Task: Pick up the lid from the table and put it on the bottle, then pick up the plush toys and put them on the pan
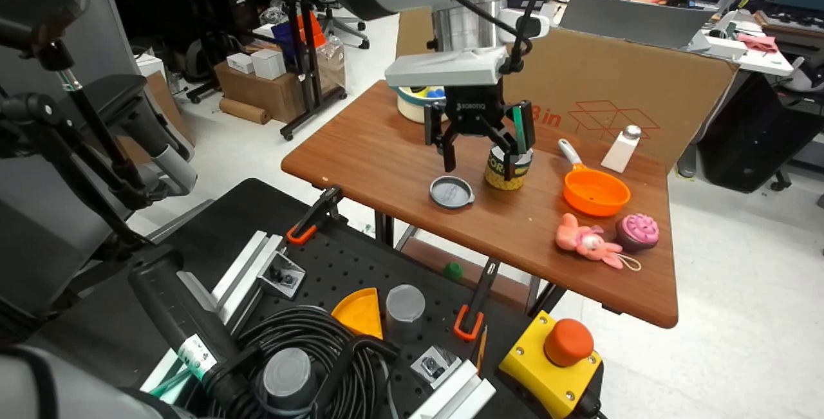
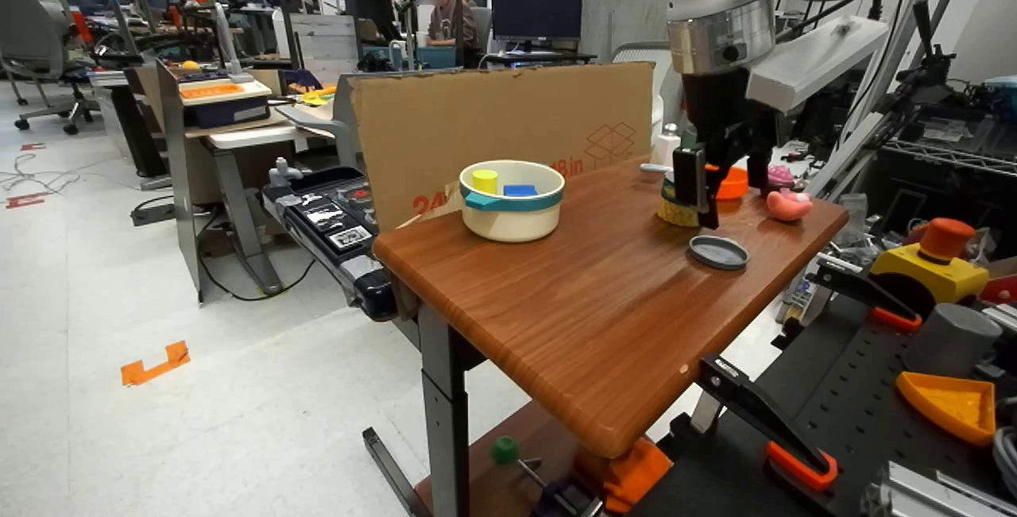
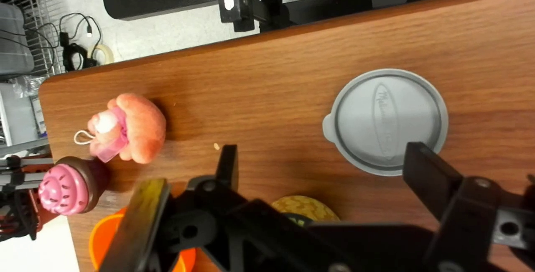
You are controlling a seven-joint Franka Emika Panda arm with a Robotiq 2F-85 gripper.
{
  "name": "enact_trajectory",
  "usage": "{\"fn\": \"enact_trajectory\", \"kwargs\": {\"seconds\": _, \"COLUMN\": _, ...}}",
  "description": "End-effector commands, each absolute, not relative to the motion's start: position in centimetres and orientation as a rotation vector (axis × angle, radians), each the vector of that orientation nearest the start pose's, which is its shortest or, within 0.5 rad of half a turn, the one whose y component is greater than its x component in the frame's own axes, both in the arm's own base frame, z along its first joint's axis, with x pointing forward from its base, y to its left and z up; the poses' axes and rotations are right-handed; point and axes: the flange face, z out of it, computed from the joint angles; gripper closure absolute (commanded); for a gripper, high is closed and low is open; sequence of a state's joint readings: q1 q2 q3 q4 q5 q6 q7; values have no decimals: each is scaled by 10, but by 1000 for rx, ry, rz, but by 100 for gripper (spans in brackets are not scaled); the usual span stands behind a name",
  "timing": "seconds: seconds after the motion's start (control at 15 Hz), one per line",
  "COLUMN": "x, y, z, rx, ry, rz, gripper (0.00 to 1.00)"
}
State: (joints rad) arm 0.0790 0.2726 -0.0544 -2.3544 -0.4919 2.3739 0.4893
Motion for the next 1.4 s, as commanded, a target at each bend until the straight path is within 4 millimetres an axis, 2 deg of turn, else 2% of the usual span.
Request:
{"fn": "enact_trajectory", "kwargs": {"seconds": 0.0, "x": 491, "y": 11, "z": 198, "rx": -3501, "ry": 97, "rz": 226, "gripper": 0}}
{"fn": "enact_trajectory", "kwargs": {"seconds": 0.2, "x": 495, "y": 19, "z": 203, "rx": -3438, "ry": 124, "rz": 140, "gripper": 0}}
{"fn": "enact_trajectory", "kwargs": {"seconds": 0.47, "x": 497, "y": 20, "z": 203, "rx": -3384, "ry": 169, "rz": 122, "gripper": 0}}
{"fn": "enact_trajectory", "kwargs": {"seconds": 0.87, "x": 491, "y": 19, "z": 218, "rx": -3316, "ry": 155, "rz": 193, "gripper": 0}}
{"fn": "enact_trajectory", "kwargs": {"seconds": 1.33, "x": 481, "y": 12, "z": 216, "rx": -3348, "ry": 66, "rz": 322, "gripper": 0}}
